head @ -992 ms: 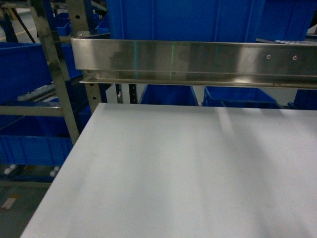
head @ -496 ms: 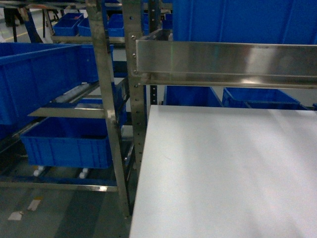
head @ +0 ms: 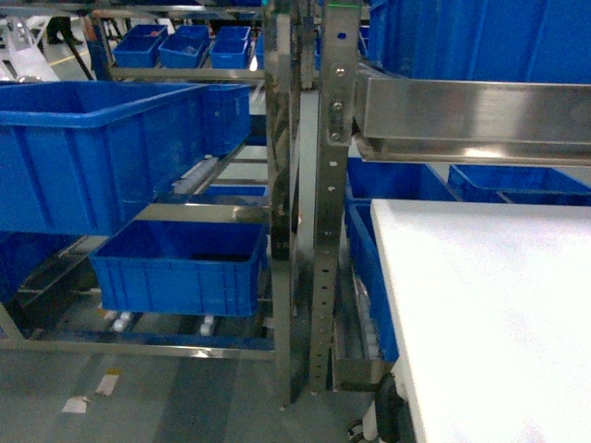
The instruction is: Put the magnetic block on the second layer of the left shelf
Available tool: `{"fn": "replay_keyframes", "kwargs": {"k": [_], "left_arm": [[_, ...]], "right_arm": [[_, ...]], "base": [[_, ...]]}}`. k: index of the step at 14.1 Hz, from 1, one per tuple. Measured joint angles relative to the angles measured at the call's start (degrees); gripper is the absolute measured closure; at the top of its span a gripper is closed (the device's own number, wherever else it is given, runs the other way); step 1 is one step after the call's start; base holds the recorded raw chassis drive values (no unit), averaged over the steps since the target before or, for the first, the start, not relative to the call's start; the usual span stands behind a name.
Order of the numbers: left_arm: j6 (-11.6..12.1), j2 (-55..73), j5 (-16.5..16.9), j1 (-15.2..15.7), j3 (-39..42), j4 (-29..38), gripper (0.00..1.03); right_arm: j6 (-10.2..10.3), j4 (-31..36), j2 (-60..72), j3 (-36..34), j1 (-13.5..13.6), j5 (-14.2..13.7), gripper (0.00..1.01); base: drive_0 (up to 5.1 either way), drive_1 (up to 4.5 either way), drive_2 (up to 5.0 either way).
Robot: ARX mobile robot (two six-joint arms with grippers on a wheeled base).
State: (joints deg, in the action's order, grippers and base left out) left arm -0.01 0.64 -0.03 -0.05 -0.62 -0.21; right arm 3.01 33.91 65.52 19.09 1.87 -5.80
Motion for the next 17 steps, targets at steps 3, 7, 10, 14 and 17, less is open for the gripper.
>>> {"fn": "replay_keyframes", "kwargs": {"k": [3, 7, 10, 14, 17], "left_arm": [[0.00, 0.00, 0.00, 0.00, 0.00, 0.02, 0.05], [0.00, 0.00, 0.00, 0.00, 0.00, 0.02, 0.05], [0.00, -0.02, 0.02, 0.00, 0.00, 0.00, 0.05], [0.00, -0.02, 0.00, 0.00, 0.00, -0.07, 0.05], [0.00, 0.00, 0.00, 0.00, 0.00, 0.02, 0.05]], "right_arm": [[0.00, 0.07, 0.00, 0.00, 0.00, 0.00, 0.58], [0.00, 0.09, -0.02, 0.00, 0.00, 0.00, 0.58], [0.00, -0.07, 0.02, 0.00, 0.00, 0.00, 0.58], [0.00, 0.07, 0.00, 0.00, 0.00, 0.00, 0.58], [0.00, 0.00, 0.00, 0.00, 0.00, 0.00, 0.58]], "base": [[-5.0, 2.43, 2.4], [-5.0, 2.43, 2.4], [-5.0, 2.47, 2.5], [-5.0, 2.50, 2.5], [-5.0, 2.44, 2.4]]}}
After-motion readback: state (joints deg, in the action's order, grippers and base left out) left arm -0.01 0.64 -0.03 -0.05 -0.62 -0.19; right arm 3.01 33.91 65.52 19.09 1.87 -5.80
